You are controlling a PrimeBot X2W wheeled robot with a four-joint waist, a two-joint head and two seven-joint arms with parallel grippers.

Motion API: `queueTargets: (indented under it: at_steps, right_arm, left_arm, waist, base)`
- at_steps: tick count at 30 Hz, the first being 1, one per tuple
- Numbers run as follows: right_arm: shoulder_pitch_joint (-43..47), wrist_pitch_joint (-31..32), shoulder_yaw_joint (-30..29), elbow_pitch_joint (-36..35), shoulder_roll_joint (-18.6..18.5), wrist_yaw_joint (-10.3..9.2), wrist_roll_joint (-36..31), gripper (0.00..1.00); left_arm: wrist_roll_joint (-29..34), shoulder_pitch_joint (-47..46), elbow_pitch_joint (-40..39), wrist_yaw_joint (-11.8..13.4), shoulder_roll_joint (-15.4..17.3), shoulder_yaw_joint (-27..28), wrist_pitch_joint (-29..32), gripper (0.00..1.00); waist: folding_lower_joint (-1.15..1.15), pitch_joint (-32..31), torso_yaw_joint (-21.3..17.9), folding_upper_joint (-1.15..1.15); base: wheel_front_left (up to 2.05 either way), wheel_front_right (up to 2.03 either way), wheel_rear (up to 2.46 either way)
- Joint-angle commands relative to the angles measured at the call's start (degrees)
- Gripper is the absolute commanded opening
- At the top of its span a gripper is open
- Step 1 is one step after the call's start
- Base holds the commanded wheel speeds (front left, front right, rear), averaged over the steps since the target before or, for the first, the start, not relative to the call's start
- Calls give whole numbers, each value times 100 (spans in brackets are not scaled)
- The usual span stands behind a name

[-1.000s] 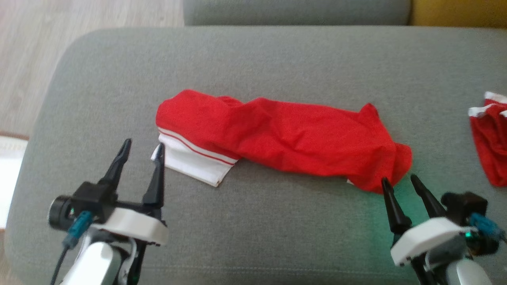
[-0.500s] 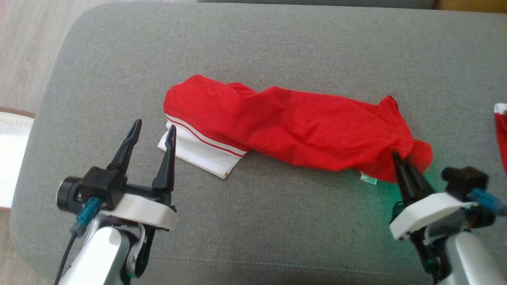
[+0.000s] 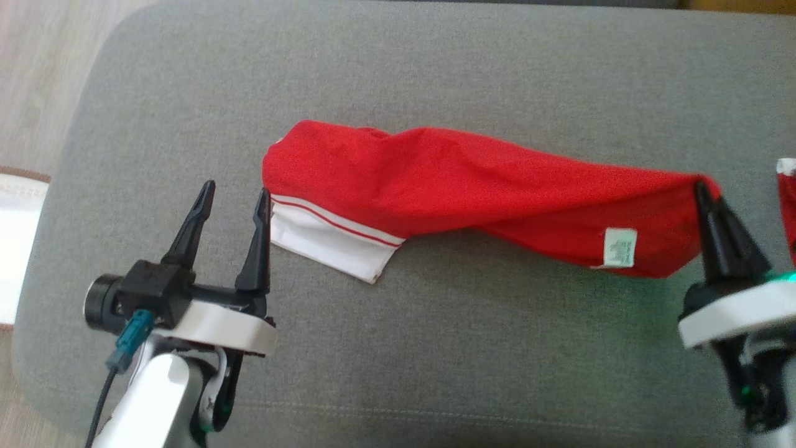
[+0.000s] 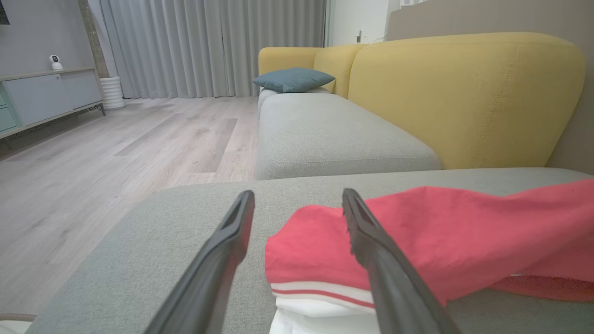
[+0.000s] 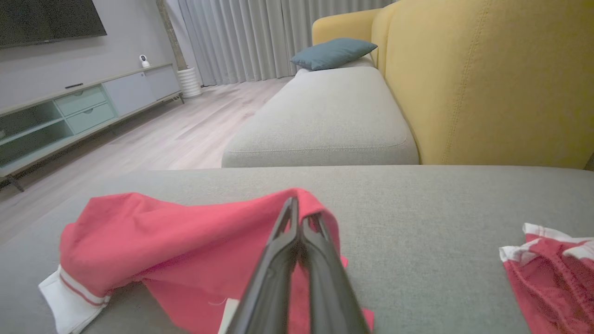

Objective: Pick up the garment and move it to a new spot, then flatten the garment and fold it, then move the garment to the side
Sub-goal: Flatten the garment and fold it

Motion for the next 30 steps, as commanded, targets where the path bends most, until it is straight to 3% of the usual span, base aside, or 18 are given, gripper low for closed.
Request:
queueTargets:
  at_steps: [1,10,16,17,18,19,24,30]
  right_arm:
    - [-476,58,63,-87,-273,37,78,0]
    - [-1750,34,491,1335,-892,37,567,0]
    - [-2252,-270,844,2301,-1074,37,815,0]
    - [-2322,-363,904,2460,-1088,37,857,15]
    - [-2373,-462,955,2601,-1101,37,887,88]
    - [-2408,-573,989,2720,-1108,37,913,100]
    - [-2269,-1212,856,2930,-1121,37,802,100]
    - [-1536,-1676,310,2211,-1012,37,92,100]
  left_arm:
    - [86,-275,-235,-18,46,279,-44,100]
    - [263,-648,-222,-131,-185,282,-44,100]
    - [358,-795,-157,-214,-322,300,-44,100]
    - [374,-810,-142,-229,-341,314,-44,100]
    - [392,-820,-129,-242,-359,328,-44,100]
    - [410,-824,-115,-253,-376,342,-44,100]
    - [486,-741,-40,-293,-425,414,-44,100]
    - [536,-505,17,-317,-418,494,-45,100]
  waist:
    - [0,122,59,0]
    - [0,643,290,0]
    - [0,790,329,0]
    - [0,805,323,0]
    - [0,812,314,0]
    - [0,810,303,0]
    - [0,662,204,0]
    - [0,360,50,0]
  base:
    - [0,0,0]
    - [0,0,0]
    - [0,0,0]
    - [0,0,0]
    - [0,0,0]
    - [0,0,0]
    - [0,0,0]
    - [0,0,0]
